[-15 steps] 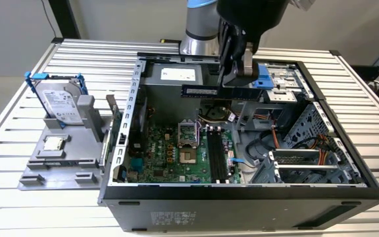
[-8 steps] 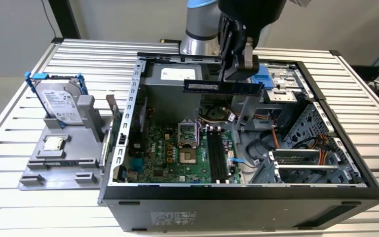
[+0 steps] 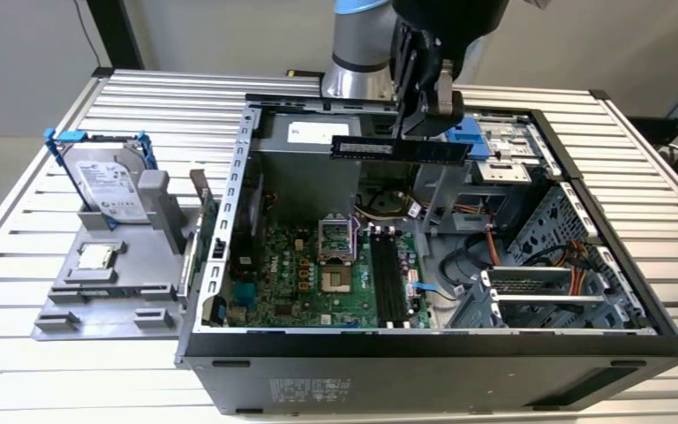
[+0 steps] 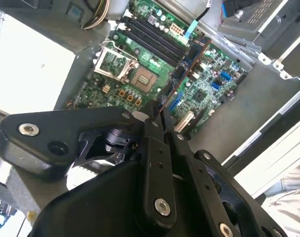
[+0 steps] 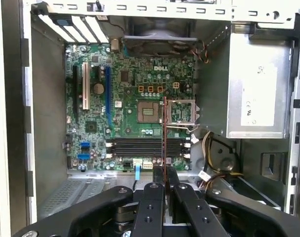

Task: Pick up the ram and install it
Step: 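Insert the ram into the slot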

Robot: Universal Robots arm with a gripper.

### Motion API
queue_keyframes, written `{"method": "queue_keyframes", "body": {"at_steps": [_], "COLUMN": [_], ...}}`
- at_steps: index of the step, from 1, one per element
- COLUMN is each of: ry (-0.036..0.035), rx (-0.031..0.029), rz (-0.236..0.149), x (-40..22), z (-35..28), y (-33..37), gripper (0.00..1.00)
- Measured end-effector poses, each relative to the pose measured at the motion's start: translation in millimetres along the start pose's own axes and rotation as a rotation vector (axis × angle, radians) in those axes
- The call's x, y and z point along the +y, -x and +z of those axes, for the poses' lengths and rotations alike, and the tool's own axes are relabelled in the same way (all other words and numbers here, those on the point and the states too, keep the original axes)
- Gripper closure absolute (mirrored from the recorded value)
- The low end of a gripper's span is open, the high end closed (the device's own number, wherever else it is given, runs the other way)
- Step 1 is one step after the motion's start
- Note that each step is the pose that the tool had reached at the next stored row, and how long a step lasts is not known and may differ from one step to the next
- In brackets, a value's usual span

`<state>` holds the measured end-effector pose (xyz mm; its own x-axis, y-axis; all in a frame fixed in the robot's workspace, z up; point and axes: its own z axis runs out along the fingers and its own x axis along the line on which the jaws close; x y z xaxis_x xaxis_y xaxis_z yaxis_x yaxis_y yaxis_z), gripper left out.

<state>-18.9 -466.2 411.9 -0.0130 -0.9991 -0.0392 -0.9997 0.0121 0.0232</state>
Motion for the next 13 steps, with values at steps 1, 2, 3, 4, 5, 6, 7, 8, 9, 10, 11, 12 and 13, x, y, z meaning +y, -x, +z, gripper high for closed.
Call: {"method": "queue_keyframes", "body": {"at_steps": [1,2,3,4,5,6,7,8,9,10,11,12,13], "ry": [0.0000,0.0000,0.0000,0.0000,0.0000,0.0000,0.0000,0.0000,0.0000,0.0000,0.0000,0.0000,0.0000], "rx": [-0.0001,0.0000,0.0000,0.0001,0.0001,0.0000,0.0000,0.0001,0.0001,0.0001,0.0000,0.0001,0.0000], "rz": [0.000,0.000,0.000,0.000,0.000,0.000,0.000,0.000,0.000,0.000,0.000,0.001,0.001], "x": [-0.2,-0.3,-0.5,-0.5,-0.5,-0.5,-0.5,-0.5,-0.9,-1.4,-1.9,-2.0,-2.0], "z": [0.1,0.1,0.2,0.2,0.2,0.2,0.2,0.2,0.3,0.4,0.5,0.6,0.6], "y": [0.5,1.0,1.4,1.6,1.6,1.6,1.6,2.5,4.3,6.2,7.8,8.6,8.7], "gripper": [1.00,1.00,1.00,1.00,1.00,1.00,1.00,1.00,1.00,1.00,1.00,1.00,1.00]}}
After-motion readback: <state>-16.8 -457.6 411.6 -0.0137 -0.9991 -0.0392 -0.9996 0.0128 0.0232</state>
